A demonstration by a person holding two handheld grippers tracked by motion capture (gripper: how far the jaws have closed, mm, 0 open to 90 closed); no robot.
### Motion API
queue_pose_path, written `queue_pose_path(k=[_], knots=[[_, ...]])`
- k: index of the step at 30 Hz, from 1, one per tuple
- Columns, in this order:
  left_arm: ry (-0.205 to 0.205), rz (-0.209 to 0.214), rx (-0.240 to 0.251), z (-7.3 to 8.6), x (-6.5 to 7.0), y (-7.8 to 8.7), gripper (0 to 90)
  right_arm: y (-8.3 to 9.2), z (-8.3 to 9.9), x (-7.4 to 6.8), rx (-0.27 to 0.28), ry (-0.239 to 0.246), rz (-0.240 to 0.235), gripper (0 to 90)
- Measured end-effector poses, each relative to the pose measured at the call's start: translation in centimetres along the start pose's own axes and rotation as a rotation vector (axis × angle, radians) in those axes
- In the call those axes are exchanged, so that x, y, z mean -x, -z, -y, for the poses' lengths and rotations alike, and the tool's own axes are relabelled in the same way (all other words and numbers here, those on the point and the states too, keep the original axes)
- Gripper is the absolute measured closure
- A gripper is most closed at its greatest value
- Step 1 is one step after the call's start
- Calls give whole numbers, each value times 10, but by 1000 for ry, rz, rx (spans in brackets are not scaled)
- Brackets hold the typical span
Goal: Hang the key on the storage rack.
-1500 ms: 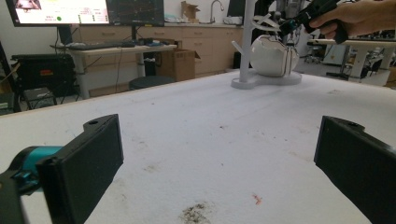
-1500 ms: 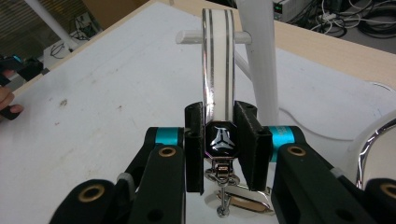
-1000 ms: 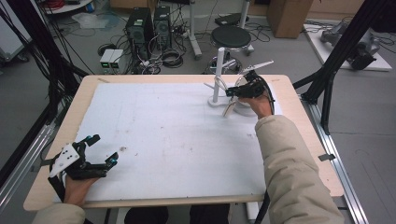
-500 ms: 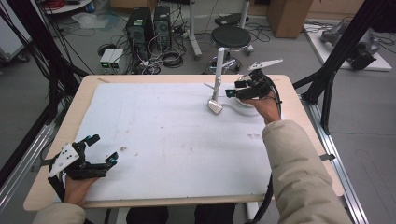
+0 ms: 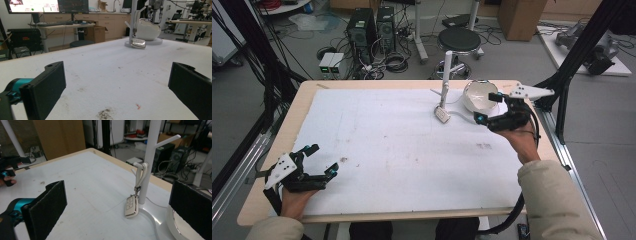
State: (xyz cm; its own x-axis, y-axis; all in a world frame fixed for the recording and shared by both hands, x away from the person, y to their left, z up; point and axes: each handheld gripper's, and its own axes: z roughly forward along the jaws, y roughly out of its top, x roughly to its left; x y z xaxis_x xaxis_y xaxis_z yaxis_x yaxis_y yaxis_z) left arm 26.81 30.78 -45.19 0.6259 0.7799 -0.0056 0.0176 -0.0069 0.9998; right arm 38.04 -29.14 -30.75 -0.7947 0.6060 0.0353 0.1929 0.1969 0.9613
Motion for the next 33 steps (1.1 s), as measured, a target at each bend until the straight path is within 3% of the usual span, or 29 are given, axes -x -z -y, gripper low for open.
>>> queue_pose_path(k=[3, 4, 5, 8, 22, 26, 30, 33], knots=[[-6, 2, 1, 0, 1, 1, 18, 12, 26, -6, 52, 25, 17, 4], [-8, 3, 2, 0, 0, 1, 18, 18, 44, -9, 83, 27, 36, 4], [-4, 3, 3, 0, 0, 1, 18, 18, 44, -9, 83, 27, 36, 4], [-6, -1, 8, 0, 1, 1, 18, 30, 75, -12, 153, 14, 62, 4], [-9, -22, 25, 1, 2, 2, 18, 41, 132, -11, 225, -50, 108, 4], [-8, -29, 30, 1, 2, 3, 18, 37, 146, -13, 237, -32, 104, 4], [-9, -30, 24, 1, 2, 3, 18, 33, 157, -15, 215, -33, 97, 4], [-9, -30, 25, 1, 2, 3, 18, 33, 159, -16, 226, -38, 104, 4]])
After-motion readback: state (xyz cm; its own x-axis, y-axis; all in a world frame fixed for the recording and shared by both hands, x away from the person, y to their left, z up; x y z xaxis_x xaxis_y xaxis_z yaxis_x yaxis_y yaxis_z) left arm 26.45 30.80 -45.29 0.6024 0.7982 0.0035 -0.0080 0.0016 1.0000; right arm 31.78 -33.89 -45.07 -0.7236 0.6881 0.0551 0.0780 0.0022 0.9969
